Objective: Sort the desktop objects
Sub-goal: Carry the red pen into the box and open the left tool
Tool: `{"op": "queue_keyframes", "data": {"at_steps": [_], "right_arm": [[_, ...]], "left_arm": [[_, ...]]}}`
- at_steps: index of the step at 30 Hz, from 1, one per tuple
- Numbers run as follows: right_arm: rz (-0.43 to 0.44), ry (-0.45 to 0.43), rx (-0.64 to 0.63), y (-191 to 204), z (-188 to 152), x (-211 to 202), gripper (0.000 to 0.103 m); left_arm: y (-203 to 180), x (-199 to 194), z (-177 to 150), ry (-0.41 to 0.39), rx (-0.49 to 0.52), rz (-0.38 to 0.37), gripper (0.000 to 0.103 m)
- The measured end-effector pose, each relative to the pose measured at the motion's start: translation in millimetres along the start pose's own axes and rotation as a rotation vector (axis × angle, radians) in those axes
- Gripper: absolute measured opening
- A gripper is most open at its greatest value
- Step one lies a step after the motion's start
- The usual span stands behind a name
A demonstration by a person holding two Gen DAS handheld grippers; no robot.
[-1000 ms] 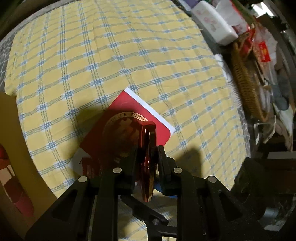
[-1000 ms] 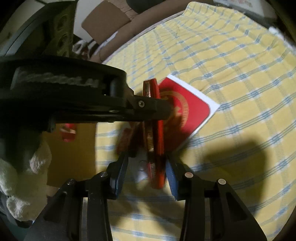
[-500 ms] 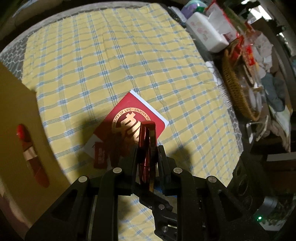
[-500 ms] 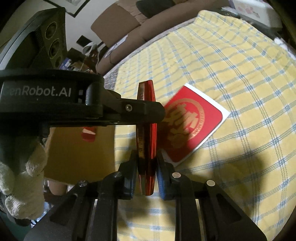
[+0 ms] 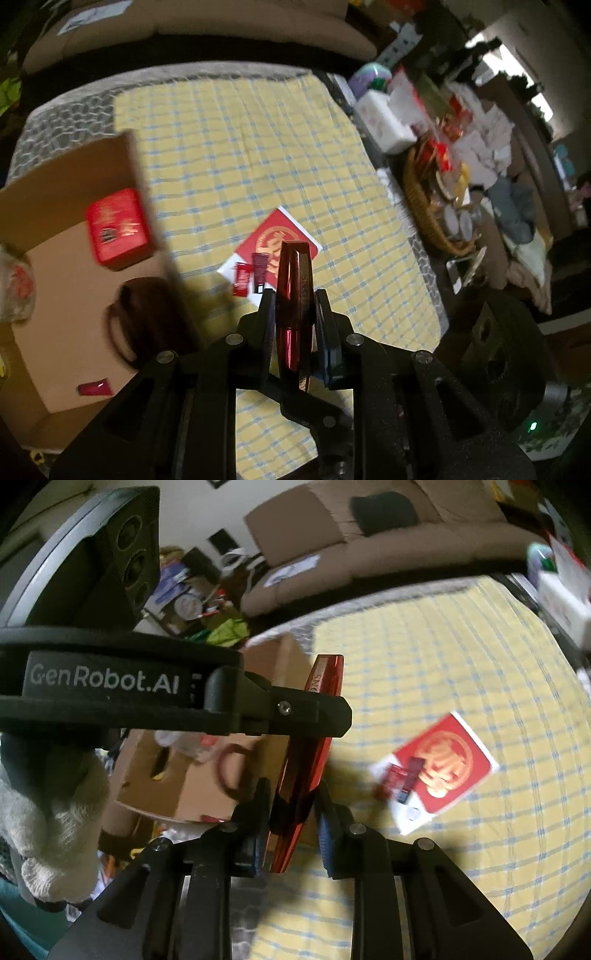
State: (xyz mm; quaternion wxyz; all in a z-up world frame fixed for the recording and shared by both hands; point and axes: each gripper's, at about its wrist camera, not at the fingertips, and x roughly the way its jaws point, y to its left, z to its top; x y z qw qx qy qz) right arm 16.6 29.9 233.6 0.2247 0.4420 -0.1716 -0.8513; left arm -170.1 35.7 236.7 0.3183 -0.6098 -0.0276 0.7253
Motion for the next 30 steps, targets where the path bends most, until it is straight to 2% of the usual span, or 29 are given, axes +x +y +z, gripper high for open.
{"op": "queue_keyframes", "data": {"at_steps": [8, 13, 15, 21, 30], "right_arm": [[0.038, 0.049, -0.056, 63, 17, 40, 0.024], [0.045, 0.087, -0.071, 88, 18, 74, 0.024], [0.018, 0.087, -0.091, 94, 20, 84, 0.024], [-0.105, 0.098, -0.157, 89, 21, 105, 0.024], [-0.149, 0.146, -0.135, 55, 18, 123, 0.025]], "left_arm": [[69, -54, -18, -0.059, -0.072, -0.001, 0.019], [118, -63, -29, -0.074, -0.134, -0.006, 0.019], [129, -62, -30, -0.080, -0.146, -0.015, 0.019], [126, -45, -24, -0.096, -0.114, -0.021, 0.019], [121, -1, -13, -0.066, -0.084, 0.038, 0.019]]}}
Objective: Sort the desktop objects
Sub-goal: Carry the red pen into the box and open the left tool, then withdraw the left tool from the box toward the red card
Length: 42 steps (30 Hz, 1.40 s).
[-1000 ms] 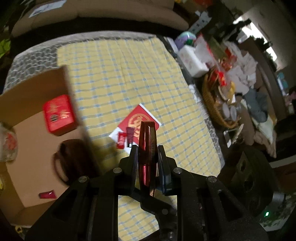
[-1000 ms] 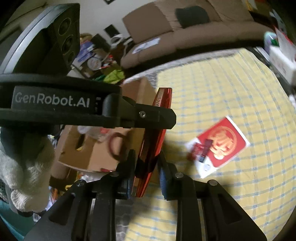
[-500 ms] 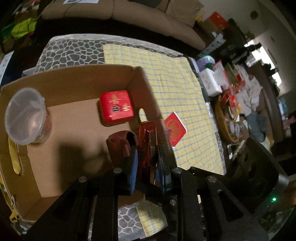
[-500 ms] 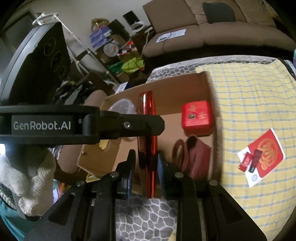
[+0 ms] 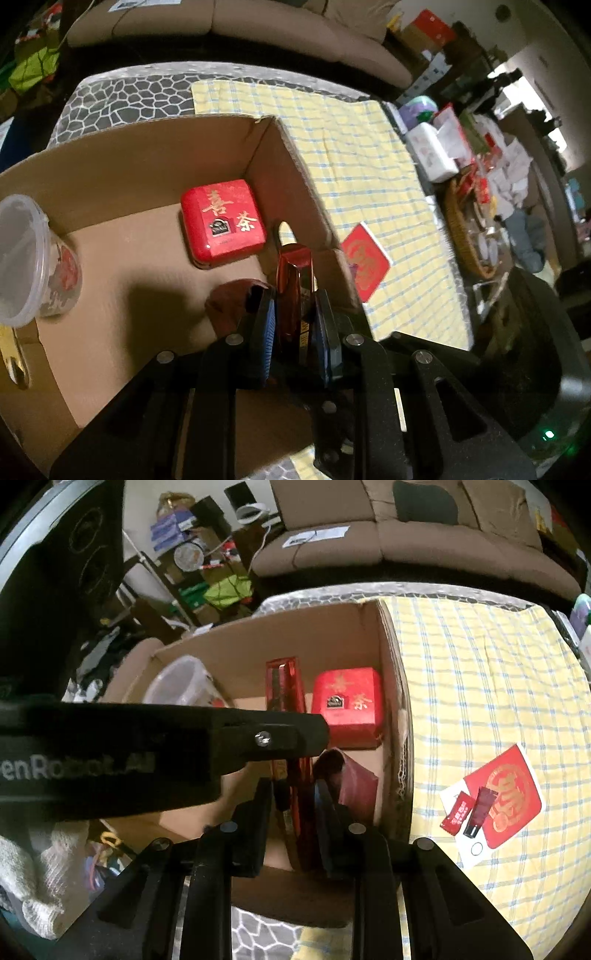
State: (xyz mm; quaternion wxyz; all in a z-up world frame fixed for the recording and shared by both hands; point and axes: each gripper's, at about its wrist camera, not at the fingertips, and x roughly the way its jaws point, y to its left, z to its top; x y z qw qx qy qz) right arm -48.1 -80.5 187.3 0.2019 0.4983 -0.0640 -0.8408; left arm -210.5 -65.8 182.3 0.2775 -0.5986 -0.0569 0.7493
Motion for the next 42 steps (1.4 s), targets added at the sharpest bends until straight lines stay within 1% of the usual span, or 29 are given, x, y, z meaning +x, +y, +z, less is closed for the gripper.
{"op": "queue_keyframes", "data": {"at_steps": [2, 5, 10, 13, 15, 16, 17, 19, 21, 24, 28, 30, 31, 33, 34, 35, 36, 38, 39, 42], "right_arm": [[0.005, 0.001, 0.000, -3, 0, 3, 0.029], [0.004, -0.001, -0.002, -5, 1, 6, 0.030], [-0.007, 0.011, -0.008, -2, 3, 5, 0.031], [-0.017, 0.011, -0.016, -2, -1, 0, 0.034], [-0.022, 0.013, -0.021, -3, -3, -3, 0.034], [-0.028, 0.011, -0.025, -3, -5, -6, 0.034], [-0.031, 0.009, -0.027, -3, -6, -8, 0.034], [-0.023, 0.002, -0.023, -4, -8, -13, 0.034], [-0.019, -0.005, -0.018, -4, -9, -18, 0.035], [-0.018, -0.022, -0.006, -6, -10, -26, 0.039], [-0.018, -0.051, 0.015, -8, -9, -42, 0.041], [-0.019, -0.067, 0.028, -10, -10, -51, 0.043], [-0.022, -0.075, 0.034, -11, -11, -56, 0.046], [-0.031, -0.091, 0.042, -13, -14, -66, 0.053], [-0.034, -0.094, 0.045, -14, -15, -70, 0.059], [-0.039, -0.098, 0.048, -15, -16, -74, 0.062], [-0.044, -0.102, 0.050, -17, -18, -78, 0.064], [-0.056, -0.109, 0.059, -21, -23, -87, 0.077], [-0.060, -0.112, 0.065, -24, -26, -90, 0.078], [-0.083, -0.121, 0.096, -36, -37, -102, 0.078]], "left_arm": [[5, 6, 2, -0.003, -0.008, 0.013, 0.019], [11, 14, 2, 0.004, -0.021, 0.019, 0.019], [12, 27, -2, 0.033, -0.014, 0.031, 0.019], [12, 29, -4, 0.033, -0.016, 0.040, 0.019], [14, 28, -3, 0.036, -0.037, 0.025, 0.020], [16, 28, -3, 0.040, -0.051, 0.005, 0.027], [17, 28, -2, 0.042, -0.056, -0.007, 0.040], [17, 24, -1, 0.024, -0.060, -0.005, 0.053], [15, 17, -1, 0.007, -0.053, 0.003, 0.053], [16, 5, -2, -0.007, -0.066, 0.006, 0.055], [18, -16, -5, -0.038, -0.060, 0.034, 0.055], [18, -27, -9, -0.052, -0.051, 0.043, 0.060], [17, -33, -13, -0.062, -0.044, 0.048, 0.064], [13, -41, -19, -0.071, -0.039, 0.043, 0.065], [12, -44, -21, -0.072, -0.039, 0.035, 0.068], [9, -47, -26, -0.074, -0.037, 0.026, 0.075], [8, -49, -29, -0.076, -0.033, 0.021, 0.078], [0, -54, -36, -0.082, -0.019, 0.016, 0.089], [-4, -56, -40, -0.087, -0.009, 0.018, 0.090], [-19, -58, -51, -0.100, 0.021, 0.022, 0.090]]}}
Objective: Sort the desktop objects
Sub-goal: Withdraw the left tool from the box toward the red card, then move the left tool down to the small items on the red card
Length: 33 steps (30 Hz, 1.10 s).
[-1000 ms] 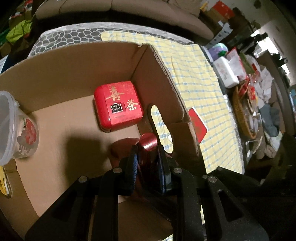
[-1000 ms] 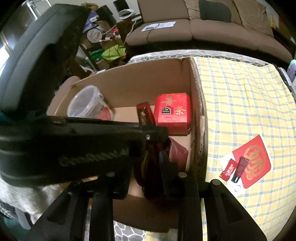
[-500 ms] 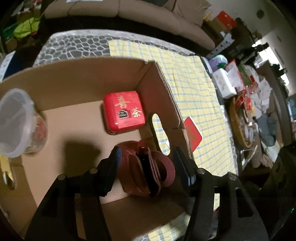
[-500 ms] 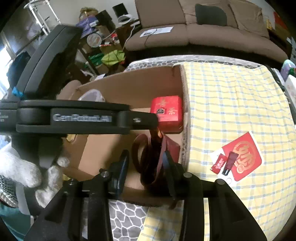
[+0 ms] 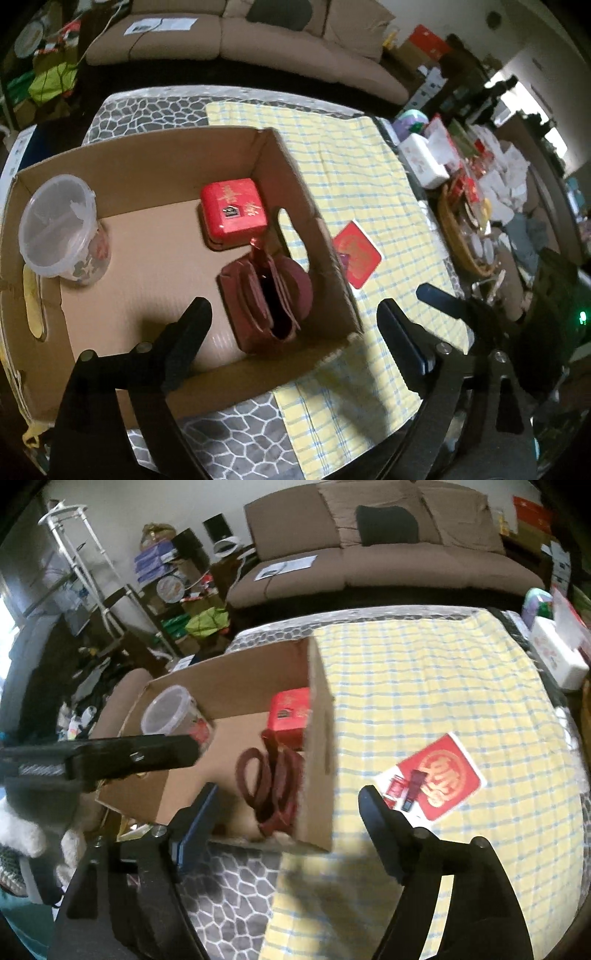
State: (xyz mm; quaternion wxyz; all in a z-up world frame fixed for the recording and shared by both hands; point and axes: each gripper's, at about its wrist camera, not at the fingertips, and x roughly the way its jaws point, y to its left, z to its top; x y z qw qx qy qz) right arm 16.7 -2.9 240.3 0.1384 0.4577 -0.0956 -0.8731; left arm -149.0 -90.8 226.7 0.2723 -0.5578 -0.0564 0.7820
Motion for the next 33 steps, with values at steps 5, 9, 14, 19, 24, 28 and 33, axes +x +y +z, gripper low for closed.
{"op": "queue_keyframes", "data": {"at_steps": [5, 9, 14, 19, 24, 28, 33], "right_arm": [[-0.036, -0.006, 0.047, -27, -12, -12, 0.078], [-0.080, -0.005, 0.063, -50, -26, -17, 0.078], [-0.134, -0.020, 0.082, -75, -39, -14, 0.078], [-0.179, -0.016, 0.075, -97, -51, 0, 0.077], [-0.199, 0.014, 0.073, -119, -58, 13, 0.073], [-0.208, 0.022, 0.098, -145, -64, 12, 0.064], [-0.214, 0.009, 0.160, -183, -68, 0, 0.061]], "left_arm": [[-33, 2, -16, -0.017, 0.075, -0.005, 0.090], [-57, 8, -18, -0.007, 0.120, -0.008, 0.090], [-90, 24, -13, 0.006, 0.166, -0.011, 0.090], [-125, 55, -1, 0.032, 0.209, -0.024, 0.090], [-140, 97, 13, 0.083, 0.185, -0.035, 0.078], [-153, 130, 20, 0.115, 0.194, -0.022, 0.061], [-168, 174, 19, 0.162, 0.236, 0.040, 0.044]]}}
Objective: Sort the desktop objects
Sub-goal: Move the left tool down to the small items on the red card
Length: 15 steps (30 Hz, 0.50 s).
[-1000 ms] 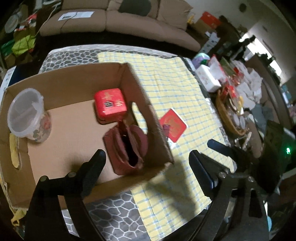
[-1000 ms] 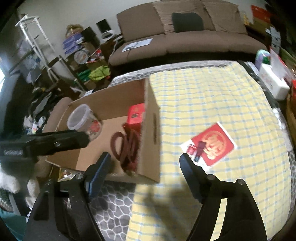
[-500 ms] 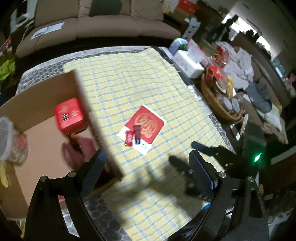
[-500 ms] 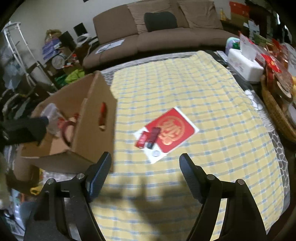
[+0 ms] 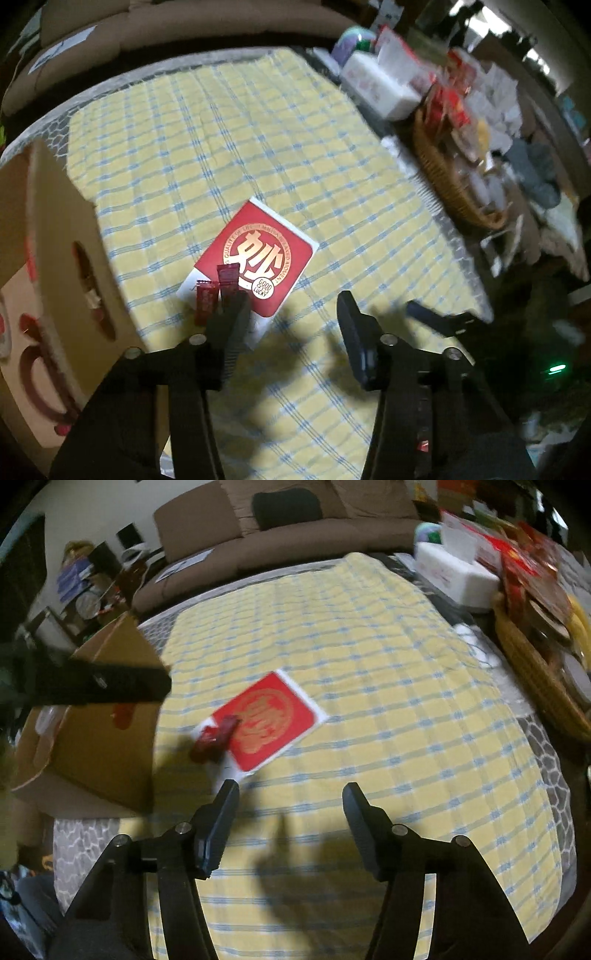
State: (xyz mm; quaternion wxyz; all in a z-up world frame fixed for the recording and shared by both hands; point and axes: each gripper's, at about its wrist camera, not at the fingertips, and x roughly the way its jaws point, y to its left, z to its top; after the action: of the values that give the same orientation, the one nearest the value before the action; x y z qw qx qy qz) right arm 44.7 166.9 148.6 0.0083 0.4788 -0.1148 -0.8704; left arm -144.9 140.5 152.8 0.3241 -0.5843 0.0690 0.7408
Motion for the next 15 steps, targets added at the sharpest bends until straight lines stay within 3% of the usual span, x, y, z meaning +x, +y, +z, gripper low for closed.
{"op": "queue_keyframes", "data": {"at_steps": [5, 15], "right_arm": [[0.001, 0.006, 0.015, -23, 1, 1, 0.061], [0.046, 0.018, 0.016, -32, 1, 16, 0.061]], "left_arm": [[7, 51, -1, 0.070, -0.066, 0.073, 0.027], [26, 88, -9, 0.083, -0.113, 0.125, 0.026]]}}
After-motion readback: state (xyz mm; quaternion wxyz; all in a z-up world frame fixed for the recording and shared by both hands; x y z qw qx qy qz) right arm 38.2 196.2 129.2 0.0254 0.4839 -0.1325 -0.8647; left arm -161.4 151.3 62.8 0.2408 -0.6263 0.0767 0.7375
